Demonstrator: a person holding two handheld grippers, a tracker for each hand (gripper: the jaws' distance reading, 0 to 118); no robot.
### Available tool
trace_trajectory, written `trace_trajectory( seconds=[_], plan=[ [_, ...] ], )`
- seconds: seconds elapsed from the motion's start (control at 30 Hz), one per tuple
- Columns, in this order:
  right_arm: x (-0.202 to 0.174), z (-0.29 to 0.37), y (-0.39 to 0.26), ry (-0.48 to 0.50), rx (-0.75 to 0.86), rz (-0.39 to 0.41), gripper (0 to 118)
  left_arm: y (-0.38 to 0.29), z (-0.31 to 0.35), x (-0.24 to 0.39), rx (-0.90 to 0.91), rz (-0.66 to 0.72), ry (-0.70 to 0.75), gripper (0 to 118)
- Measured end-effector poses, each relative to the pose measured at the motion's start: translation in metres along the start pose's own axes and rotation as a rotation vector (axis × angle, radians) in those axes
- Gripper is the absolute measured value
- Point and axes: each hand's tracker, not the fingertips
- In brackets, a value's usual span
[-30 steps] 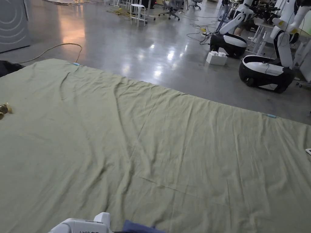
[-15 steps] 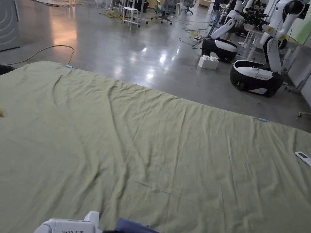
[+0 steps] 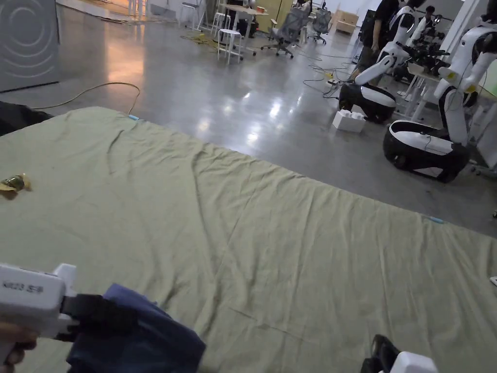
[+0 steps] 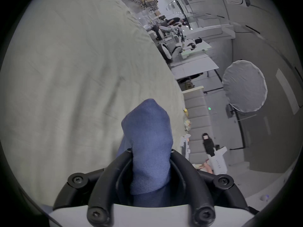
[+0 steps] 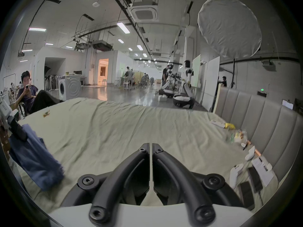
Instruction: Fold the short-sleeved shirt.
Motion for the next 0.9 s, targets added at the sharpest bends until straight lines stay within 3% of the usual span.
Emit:
trace_trajectory(
  seconds=[0.4, 0.67, 0.8, 0.9],
  plan=[
    [0.035, -0.002, 0.023, -0.080, 0.054, 0.022, 3, 0.081, 0.134, -0.043, 0.054, 0.014, 0.303, 23],
    [0.032, -0.009, 0.002, -0.074, -0.008, 0.045, 3, 0.092, 0.121, -0.058, -0.012, -0.058, 0.632, 29],
    [0.032, -0.009, -0.005, -0.051, -0.043, 0.065, 3, 0.093, 0.121, -0.058, 0.037, -0.146, 0.841, 62],
    [0.033, -0.007, -0.009, -0.046, -0.051, 0.069, 3, 0.089, 0.129, -0.054, 0.091, -0.184, 0.912, 62]
  ],
)
